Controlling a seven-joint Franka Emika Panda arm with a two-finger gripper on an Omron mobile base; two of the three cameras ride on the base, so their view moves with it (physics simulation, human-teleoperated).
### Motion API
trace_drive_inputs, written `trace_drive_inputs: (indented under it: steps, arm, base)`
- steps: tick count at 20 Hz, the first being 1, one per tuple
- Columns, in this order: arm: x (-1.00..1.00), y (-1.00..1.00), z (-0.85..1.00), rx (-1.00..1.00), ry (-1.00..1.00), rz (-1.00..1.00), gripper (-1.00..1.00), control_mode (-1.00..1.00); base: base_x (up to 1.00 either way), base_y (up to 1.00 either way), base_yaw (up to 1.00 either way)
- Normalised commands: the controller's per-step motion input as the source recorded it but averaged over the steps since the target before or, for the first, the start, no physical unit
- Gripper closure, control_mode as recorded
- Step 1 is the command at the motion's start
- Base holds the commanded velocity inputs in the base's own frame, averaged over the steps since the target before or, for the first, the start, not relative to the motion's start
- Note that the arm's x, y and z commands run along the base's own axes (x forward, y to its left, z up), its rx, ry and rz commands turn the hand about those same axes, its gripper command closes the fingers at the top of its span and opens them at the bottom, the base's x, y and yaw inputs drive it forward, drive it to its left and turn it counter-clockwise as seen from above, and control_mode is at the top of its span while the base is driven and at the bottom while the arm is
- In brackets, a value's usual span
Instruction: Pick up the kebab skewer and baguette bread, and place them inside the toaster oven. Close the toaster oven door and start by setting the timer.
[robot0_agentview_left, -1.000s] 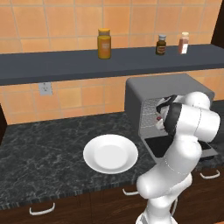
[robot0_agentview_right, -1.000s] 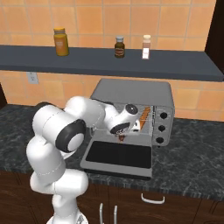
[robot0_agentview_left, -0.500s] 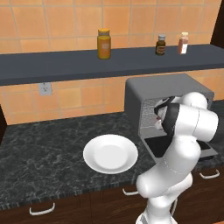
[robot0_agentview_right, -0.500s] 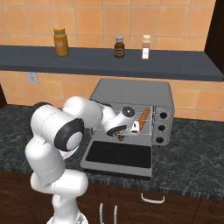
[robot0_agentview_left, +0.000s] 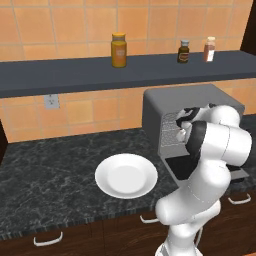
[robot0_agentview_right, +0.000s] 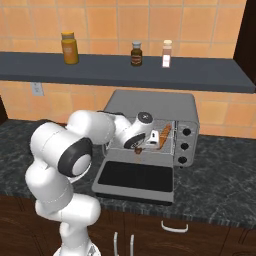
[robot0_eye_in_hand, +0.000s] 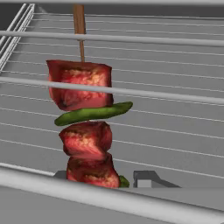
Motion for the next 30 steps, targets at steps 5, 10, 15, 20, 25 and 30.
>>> trace_drive_inputs:
  steps: [5,10,15,20,25,30]
  arm:
    - [0.44,0.00,-0.26,0.05,-0.05,0.00,1.00,-1.00]
    - [0.47,0.00,-0.13,0.01,-0.05,0.00,1.00,-1.00]
    - [0.21,0.00,0.00,0.00,0.00,0.00,-1.00,-1.00]
    - [0.00,0.00,0.00,0.00,0.00,0.00,-1.00,-1.00]
    - [0.00,0.00,0.08,0.00,0.00,0.00,-1.00,-1.00]
    - [-0.05,0.00,0.40,0.00,0.00,0.00,-1.00,-1.00]
  base:
    - [0.00,0.00,0.00]
    - [0.00,0.00,0.00]
    - [0.00,0.00,0.00]
    - [0.00,0.00,0.00]
    - [0.00,0.00,0.00]
    - [0.00,0.00,0.00]
